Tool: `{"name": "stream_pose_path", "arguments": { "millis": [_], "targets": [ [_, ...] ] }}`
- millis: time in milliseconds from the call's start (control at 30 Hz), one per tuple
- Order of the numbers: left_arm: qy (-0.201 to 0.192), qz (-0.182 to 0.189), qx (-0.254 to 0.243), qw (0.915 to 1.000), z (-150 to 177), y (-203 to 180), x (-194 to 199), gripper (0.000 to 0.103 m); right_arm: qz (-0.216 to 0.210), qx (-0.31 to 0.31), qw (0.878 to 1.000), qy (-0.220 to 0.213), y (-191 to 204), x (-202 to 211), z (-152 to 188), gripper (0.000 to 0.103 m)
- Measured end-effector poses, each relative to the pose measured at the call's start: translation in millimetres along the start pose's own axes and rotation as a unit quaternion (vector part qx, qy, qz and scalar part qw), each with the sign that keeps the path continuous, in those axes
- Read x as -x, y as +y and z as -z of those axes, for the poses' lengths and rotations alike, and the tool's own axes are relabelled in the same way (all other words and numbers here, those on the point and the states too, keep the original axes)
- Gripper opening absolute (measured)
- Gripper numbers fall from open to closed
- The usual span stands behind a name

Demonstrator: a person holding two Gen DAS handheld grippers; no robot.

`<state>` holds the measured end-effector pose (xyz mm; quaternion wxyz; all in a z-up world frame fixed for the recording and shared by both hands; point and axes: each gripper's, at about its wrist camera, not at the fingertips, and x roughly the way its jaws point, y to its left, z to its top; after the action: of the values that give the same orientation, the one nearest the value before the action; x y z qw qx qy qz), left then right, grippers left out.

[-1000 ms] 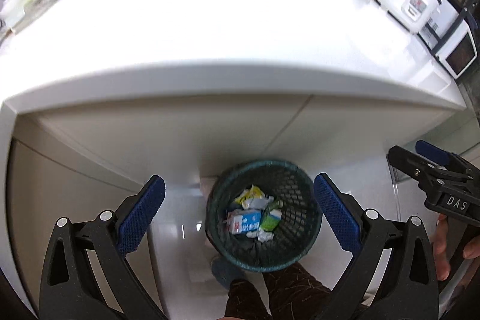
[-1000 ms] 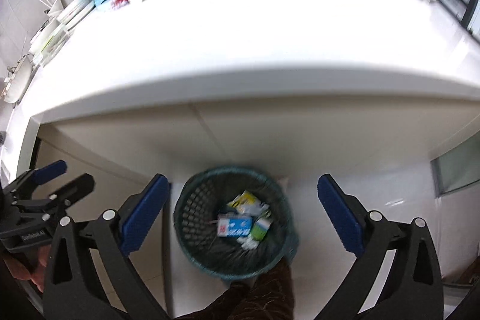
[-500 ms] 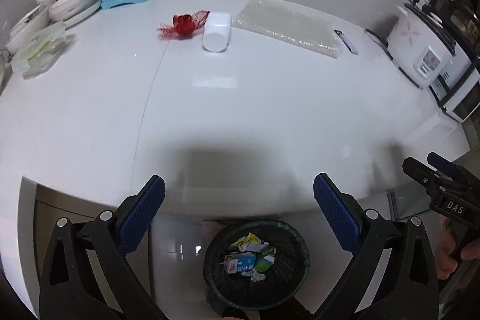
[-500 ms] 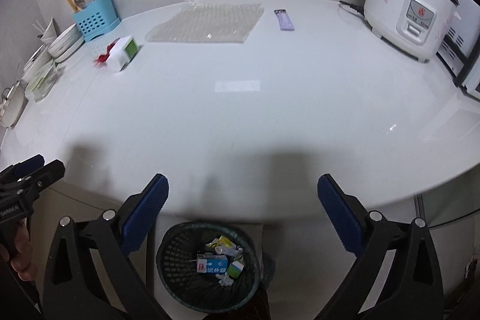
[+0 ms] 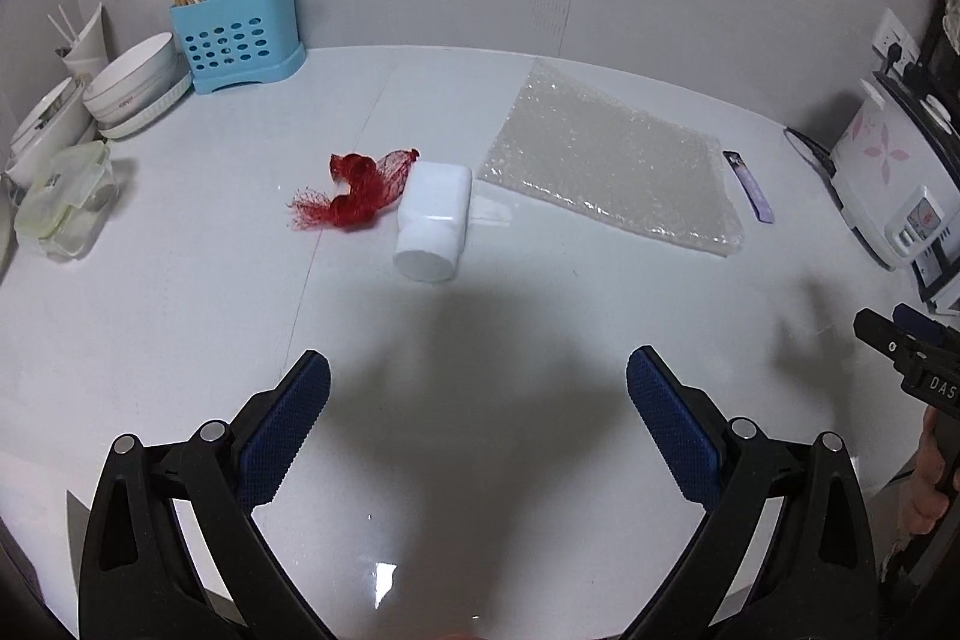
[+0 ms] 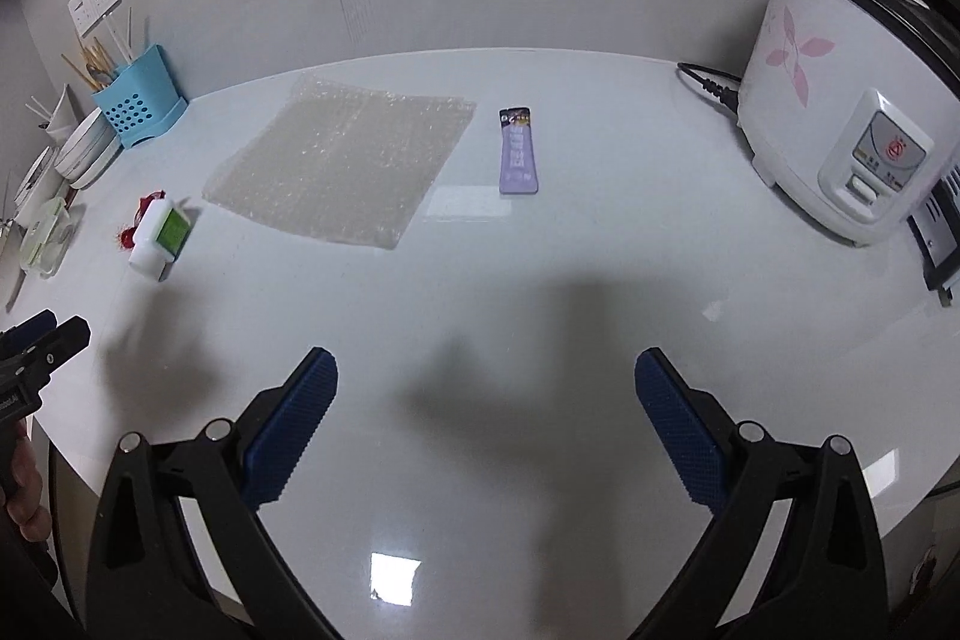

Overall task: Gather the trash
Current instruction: 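Move both tools up over the counter toward the white container and purple packet, then grasp the white container with the left gripper while the right grasps the purple stick packet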

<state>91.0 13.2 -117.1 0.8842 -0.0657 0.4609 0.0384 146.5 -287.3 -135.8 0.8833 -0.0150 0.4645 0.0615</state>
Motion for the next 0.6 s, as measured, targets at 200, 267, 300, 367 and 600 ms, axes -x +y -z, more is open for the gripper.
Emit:
{"name": "stream_pose_path", "arguments": {
  "millis": [200,267,300,367,600],
  "targets": [
    [0.012,-0.020,0.026,0.9994,-22.0,9.9,-23.3,0.096,-0.002,0.006,1.000,0.013,-14.6,-28.6,-43.3,0.095],
    [0.015,-0.025,0.029,0.9992,-26.8,12.2,-30.8,0.096,-0.004,0.003,1.000,0.021,-19.5,-39.4,-55.1,0.095],
    [0.015,-0.027,0.031,0.9990,-29.6,13.3,-35.1,0.096,-0.004,0.004,1.000,0.024,-21.4,-45.1,-61.0,0.095],
    [0.019,-0.025,0.035,0.9989,-35.1,16.2,-44.8,0.093,0.001,0.008,1.000,0.029,-24.4,-55.1,-70.5,0.094],
    [0.037,-0.025,0.029,0.9986,-48.3,20.5,-80.4,0.084,0.002,-0.006,0.998,0.062,-30.9,-93.5,-99.9,0.079]
  ]
}}
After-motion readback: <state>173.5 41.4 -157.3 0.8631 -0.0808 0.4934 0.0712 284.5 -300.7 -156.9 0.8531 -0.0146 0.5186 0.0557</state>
